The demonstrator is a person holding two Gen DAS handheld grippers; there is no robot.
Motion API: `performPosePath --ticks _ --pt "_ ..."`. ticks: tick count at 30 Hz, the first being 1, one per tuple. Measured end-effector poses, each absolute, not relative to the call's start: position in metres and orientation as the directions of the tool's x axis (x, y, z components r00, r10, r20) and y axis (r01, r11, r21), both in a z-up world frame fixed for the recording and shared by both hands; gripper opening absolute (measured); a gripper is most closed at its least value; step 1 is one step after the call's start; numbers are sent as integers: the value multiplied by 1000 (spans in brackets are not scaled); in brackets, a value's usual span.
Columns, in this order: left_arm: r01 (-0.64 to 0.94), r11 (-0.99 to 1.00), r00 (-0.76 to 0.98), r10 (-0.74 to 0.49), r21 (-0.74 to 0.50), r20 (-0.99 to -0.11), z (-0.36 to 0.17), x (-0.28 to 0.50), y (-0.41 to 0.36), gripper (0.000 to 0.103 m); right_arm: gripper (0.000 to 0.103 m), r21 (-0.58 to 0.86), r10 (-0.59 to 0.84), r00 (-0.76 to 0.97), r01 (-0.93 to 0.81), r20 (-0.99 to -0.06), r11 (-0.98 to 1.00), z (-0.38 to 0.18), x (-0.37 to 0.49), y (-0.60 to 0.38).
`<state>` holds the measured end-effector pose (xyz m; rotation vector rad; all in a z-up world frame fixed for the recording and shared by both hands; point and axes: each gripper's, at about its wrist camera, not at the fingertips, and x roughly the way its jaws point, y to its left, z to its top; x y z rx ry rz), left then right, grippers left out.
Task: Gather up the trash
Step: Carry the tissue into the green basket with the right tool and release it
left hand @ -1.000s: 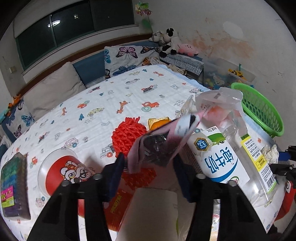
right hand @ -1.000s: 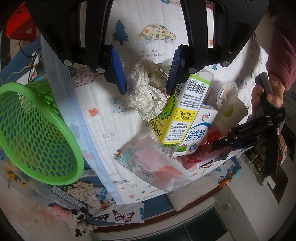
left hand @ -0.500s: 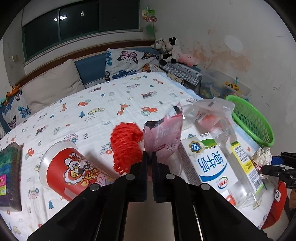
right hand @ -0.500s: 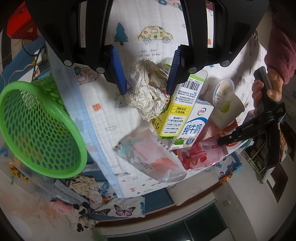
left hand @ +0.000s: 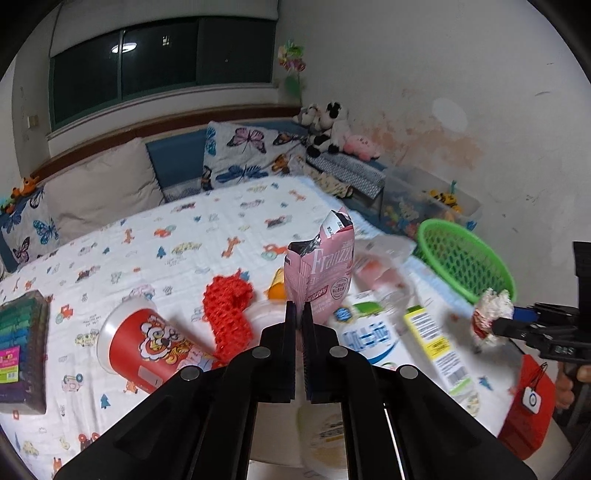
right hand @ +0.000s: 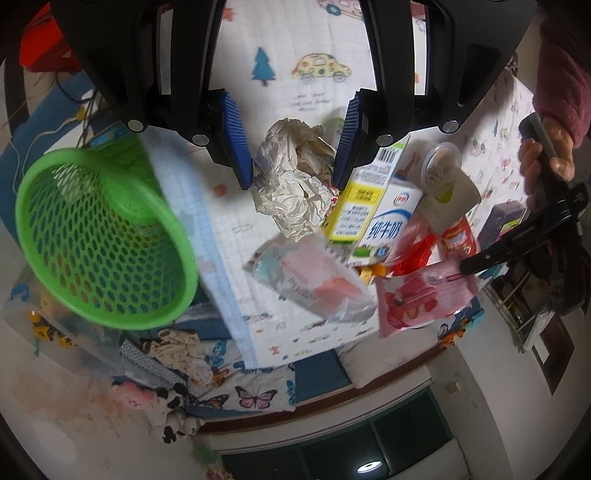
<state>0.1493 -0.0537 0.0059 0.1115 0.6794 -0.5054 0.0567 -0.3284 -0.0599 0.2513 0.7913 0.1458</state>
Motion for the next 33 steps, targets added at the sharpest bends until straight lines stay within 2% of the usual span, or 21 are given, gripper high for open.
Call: performPosePath --ticks 14,23,33 --pt "606 791 616 -529 -78 -583 33 132 -124 4 46 194 42 736 123 -676 973 -53 64 -404" --pt "588 806 636 -509 -62 -580 39 135 -132 3 46 180 -3 719 178 -695 967 -67 71 -435" --pt "587 807 666 -523 -59 -532 71 123 -124 3 48 181 -20 700 212 -714 960 -80 80 -451"
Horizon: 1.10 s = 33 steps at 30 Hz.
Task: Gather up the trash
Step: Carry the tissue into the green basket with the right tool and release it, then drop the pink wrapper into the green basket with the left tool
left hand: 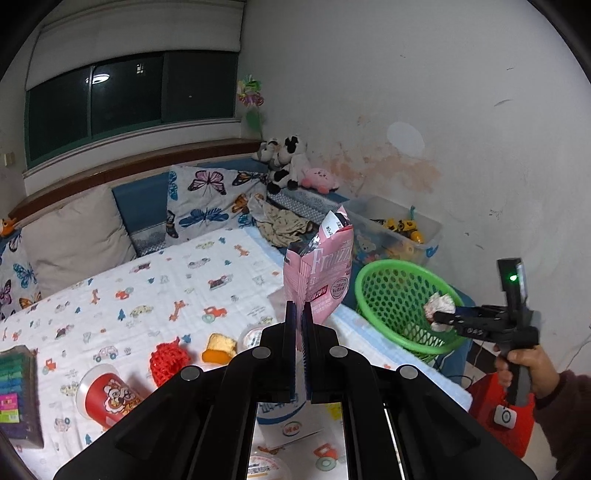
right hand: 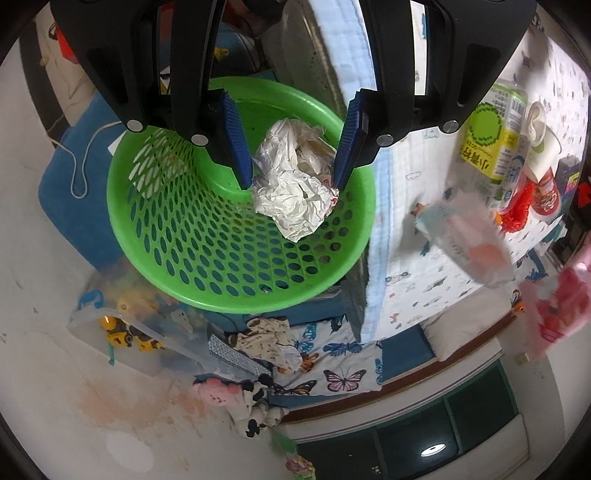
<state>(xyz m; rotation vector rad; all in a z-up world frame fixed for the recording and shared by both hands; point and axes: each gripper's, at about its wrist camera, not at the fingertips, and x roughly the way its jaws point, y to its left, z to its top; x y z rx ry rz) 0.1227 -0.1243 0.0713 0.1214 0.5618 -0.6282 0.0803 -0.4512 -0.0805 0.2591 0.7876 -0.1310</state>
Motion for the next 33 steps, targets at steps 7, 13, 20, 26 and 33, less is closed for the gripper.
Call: performPosePath --ticks 7,13,20,26,33 --pt "637 768 629 -564 -61 -534 75 121 -161 3 55 186 -32 690 240 -723 953 -87 82 -465" --pt "680 729 572 -597 -81 -563 62 126 -205 3 62 192 -44 698 256 -715 948 -84 73 -477" --pt "713 692 499 -611 -109 -615 40 138 -258 3 69 196 -50 710 261 -703 945 -79 57 -483" --pt "723 682 462 -595 -108 -658 22 144 -291 4 72 194 -63 721 268 -690 944 -77 42 -488" --pt "729 674 422 -579 -120 -697 1 149 -317 4 73 207 -63 729 275 -682 939 -77 33 -494"
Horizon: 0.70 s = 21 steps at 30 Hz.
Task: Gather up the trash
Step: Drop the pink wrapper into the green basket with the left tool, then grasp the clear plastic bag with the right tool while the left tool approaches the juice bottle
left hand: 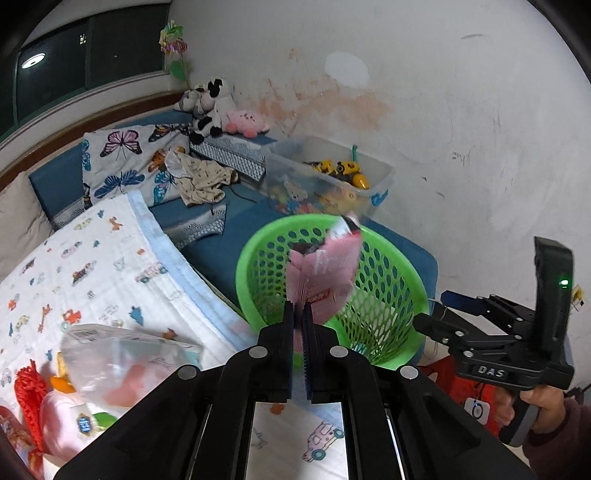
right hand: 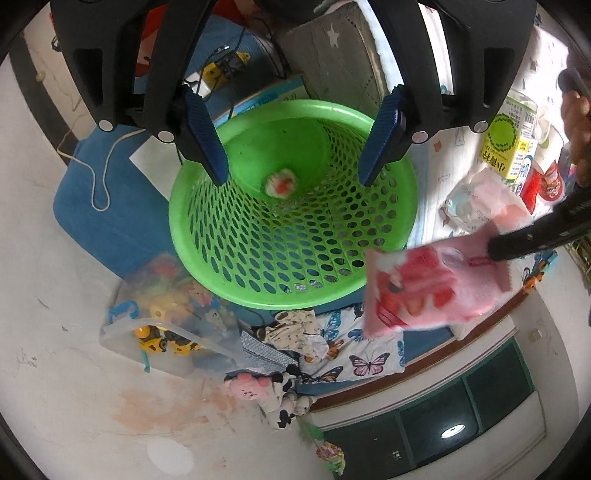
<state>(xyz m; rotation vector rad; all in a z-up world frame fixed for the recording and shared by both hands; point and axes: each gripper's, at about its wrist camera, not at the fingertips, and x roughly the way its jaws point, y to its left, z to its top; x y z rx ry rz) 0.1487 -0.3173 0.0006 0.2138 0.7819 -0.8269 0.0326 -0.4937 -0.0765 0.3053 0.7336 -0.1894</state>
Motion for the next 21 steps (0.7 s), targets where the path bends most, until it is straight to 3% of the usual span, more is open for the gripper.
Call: performPosePath --ticks 5,7,9,10,21 --pt "729 673 398 -567 -127 -721 -10 147 -328 9 73 209 -62 729 276 -682 938 -77 30 -494" --pt "730 671 391 -568 -132 -724 -14 146 -329 18 73 211 -61 729 276 -681 938 -77 29 -495" --pt "725 678 405 -562 -121 -722 -15 144 -327 39 73 212 -59 730 274 -681 938 -77 28 -495" --pt "721 683 414 -559 -116 -719 -15 142 -325 43 73 211 -59 730 273 -681 939 -77 28 -494" --pt "673 729 464 -548 -126 -695 -4 130 -277 50 76 200 -42 739 235 -672 951 -70 29 -474"
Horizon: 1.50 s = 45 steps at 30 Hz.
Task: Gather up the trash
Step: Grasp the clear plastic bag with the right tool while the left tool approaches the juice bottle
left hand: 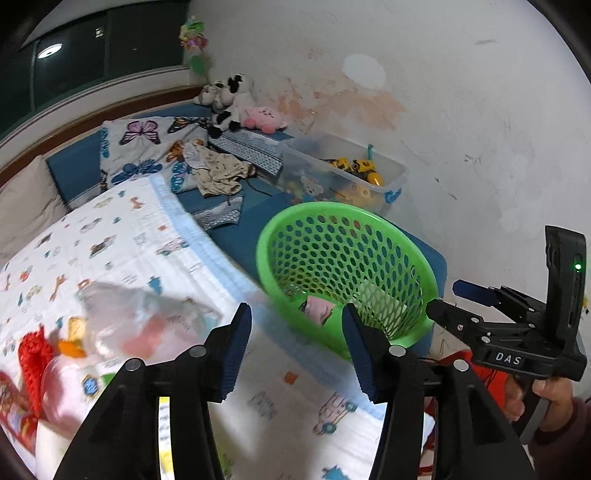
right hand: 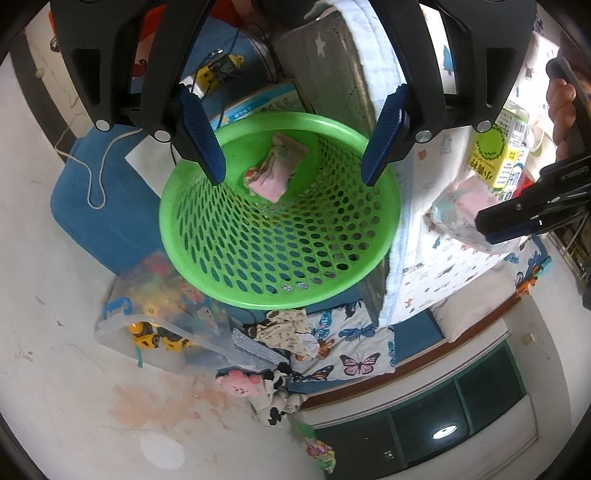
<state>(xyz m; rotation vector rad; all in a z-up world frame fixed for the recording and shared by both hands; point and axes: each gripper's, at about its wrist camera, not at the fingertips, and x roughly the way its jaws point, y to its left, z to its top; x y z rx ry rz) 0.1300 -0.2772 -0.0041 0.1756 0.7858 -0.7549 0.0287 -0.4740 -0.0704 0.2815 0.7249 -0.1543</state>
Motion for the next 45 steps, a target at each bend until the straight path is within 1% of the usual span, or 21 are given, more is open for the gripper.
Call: performPosePath --ticks 4,6,10,15,19,25,31,35,40,42,44,45 --pt "639 757 493 -538 -136 -684 0 128 -249 51 77 203 -19 745 205 -666 957 -67 33 -461" --pt "614 777 513 -525 -136 -679 2 128 -232 55 79 202 -7 748 187 -663 961 -64 37 -455" --pt "558 817 552 -494 -143 -671 5 128 -198 58 80 207 34 753 137 -657 969 -60 47 -436" --pt "485 867 615 -431 -115 -660 8 125 -160 67 82 188 88 756 46 -649 981 -53 63 -402" --pt "422 900 648 -383 -108 -658 7 123 -128 71 82 173 136 747 -29 -651 985 -50 79 -376" --pt "351 928 664 -340 -125 -666 1 123 -92 73 82 151 203 734 -138 -648 979 -46 104 -336" --pt "312 941 659 -315 -132 -683 -10 117 -71 74 82 150 271 711 -229 -649 962 -44 133 -301" --pt "302 943 654 -310 -137 -690 -15 112 -63 74 82 121 283 708 -270 -647 955 -42 150 -282" --pt "313 939 637 -320 -145 -701 -20 109 -64 74 82 73 251 704 -273 -665 959 -49 171 -268" --pt "320 936 630 -325 -146 -705 -22 107 -66 74 82 70 242 698 -265 -674 962 -53 179 -266" --pt "329 933 625 -333 -149 -707 -24 105 -69 74 73 67 235 692 -261 -682 963 -56 184 -266" --pt "337 929 619 -341 -152 -708 -25 103 -71 74 71 70 235 687 -260 -687 963 -57 186 -266"
